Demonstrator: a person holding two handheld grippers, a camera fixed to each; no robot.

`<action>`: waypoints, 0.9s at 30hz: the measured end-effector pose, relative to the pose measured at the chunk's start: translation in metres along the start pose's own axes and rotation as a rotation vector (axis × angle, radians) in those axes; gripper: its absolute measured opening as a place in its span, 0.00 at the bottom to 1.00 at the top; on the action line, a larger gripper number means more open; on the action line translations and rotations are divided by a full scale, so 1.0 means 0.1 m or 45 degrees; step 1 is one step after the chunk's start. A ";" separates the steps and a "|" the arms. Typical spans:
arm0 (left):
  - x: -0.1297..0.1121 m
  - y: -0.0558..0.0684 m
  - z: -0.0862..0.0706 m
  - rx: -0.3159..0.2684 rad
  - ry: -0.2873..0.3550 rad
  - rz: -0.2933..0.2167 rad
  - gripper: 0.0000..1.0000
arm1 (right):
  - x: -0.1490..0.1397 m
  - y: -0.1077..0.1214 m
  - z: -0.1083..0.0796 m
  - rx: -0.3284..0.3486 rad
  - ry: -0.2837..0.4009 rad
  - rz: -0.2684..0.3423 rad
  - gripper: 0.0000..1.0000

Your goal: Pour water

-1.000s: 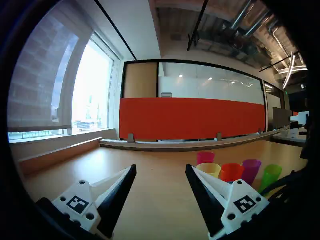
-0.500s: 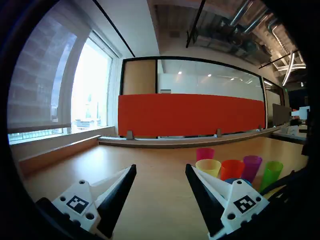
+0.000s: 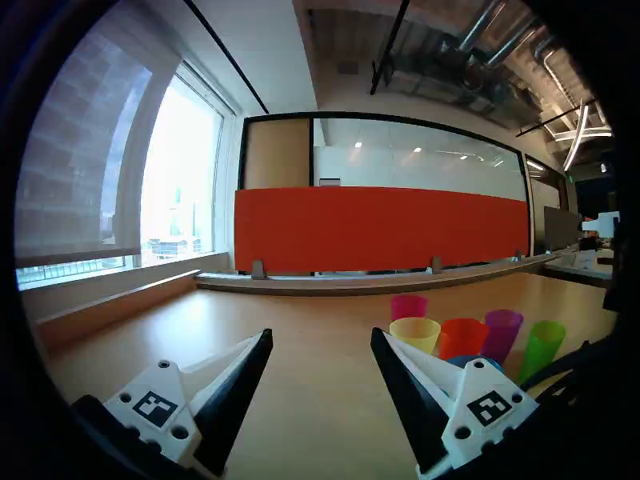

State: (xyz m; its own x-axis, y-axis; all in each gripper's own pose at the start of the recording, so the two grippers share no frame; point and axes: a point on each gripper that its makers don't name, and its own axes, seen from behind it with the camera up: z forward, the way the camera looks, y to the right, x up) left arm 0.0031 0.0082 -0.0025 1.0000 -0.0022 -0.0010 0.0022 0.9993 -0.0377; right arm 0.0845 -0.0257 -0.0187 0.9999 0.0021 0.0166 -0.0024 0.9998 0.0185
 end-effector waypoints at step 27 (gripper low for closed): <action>-0.01 0.00 0.00 0.000 -0.001 0.001 0.91 | -0.53 0.12 0.13 0.014 0.050 0.011 1.00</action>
State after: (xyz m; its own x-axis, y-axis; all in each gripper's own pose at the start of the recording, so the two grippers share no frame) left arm 0.0021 0.0087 -0.0026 1.0000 -0.0012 -0.0006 0.0012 0.9993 -0.0378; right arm 0.0312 -0.0143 -0.0058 0.9997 0.0120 -0.0221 -0.0113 0.9995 0.0293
